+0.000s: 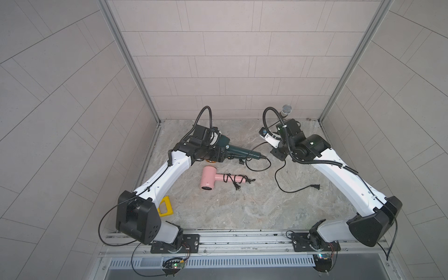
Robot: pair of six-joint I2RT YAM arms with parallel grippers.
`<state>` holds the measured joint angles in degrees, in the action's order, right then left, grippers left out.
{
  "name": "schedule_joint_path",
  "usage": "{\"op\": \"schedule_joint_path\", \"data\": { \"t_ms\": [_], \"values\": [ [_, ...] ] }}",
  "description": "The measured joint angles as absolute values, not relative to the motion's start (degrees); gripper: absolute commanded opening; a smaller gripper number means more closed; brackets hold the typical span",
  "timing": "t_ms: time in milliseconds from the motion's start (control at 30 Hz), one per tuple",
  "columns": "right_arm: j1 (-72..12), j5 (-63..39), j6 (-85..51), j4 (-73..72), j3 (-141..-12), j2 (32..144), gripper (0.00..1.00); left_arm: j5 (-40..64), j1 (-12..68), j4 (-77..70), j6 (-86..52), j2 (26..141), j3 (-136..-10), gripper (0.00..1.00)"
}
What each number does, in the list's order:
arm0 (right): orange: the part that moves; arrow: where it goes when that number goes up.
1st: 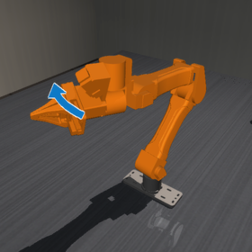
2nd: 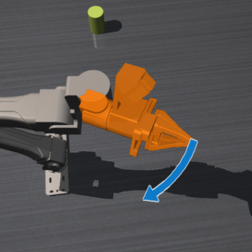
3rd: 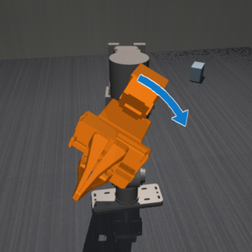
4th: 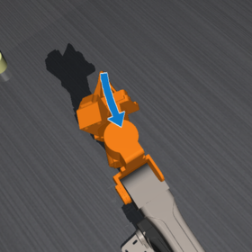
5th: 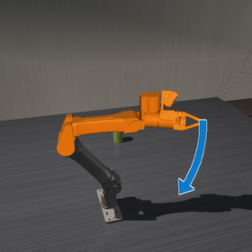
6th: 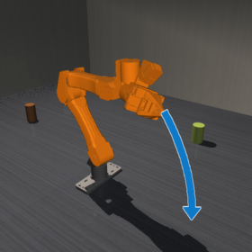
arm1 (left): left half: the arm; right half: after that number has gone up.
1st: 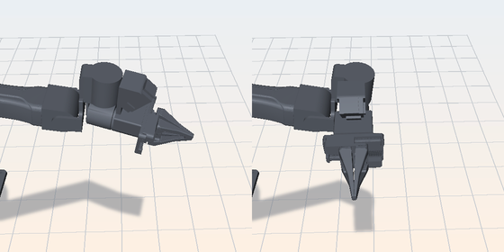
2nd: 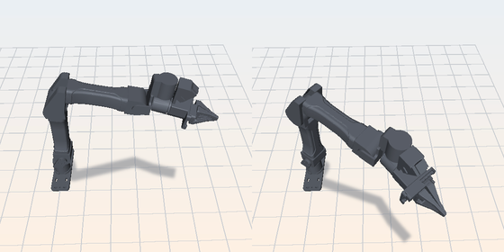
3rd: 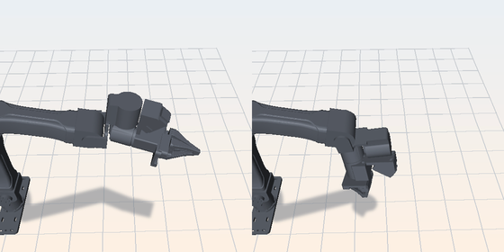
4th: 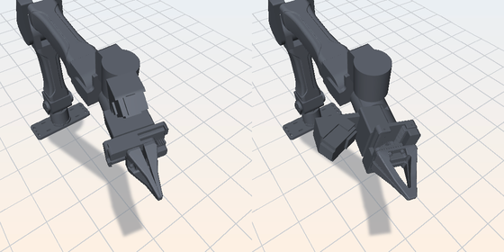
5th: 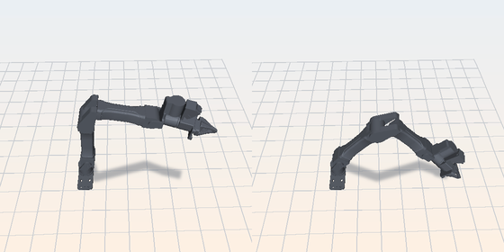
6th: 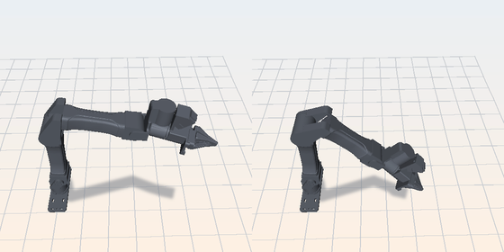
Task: Wrap the cord around the hair dryer
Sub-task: Wrap the power cord around the hair dryer.
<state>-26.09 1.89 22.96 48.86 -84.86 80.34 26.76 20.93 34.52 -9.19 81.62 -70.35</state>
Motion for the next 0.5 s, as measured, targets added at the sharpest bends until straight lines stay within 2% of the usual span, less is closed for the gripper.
{"op": "schedule_joint_path", "data": {
  "t_ms": [100,233,367,500],
  "values": [
    [-21.21,-3.81,19.94,45.23,-81.03,80.27,0.0,37.67,18.61,27.51,-14.22,78.54,-64.53,0.0],
    [-18.0,-11.6,14.85,40.36,-76.4,80.27,0.0,46.87,15.68,8.97,-27.97,76.2,-55.92,0.0],
    [-17.17,-17.82,9.76,35.42,-72.86,80.29,0.0,49.76,15.03,-8.67,-42.04,77.12,-52.49,0.0],
    [-17.3,-22.09,4.84,28.69,-66.26,79.61,0.0,46.94,15.31,-20.86,-52.38,78.61,-51.77,0.0]
  ]
}}
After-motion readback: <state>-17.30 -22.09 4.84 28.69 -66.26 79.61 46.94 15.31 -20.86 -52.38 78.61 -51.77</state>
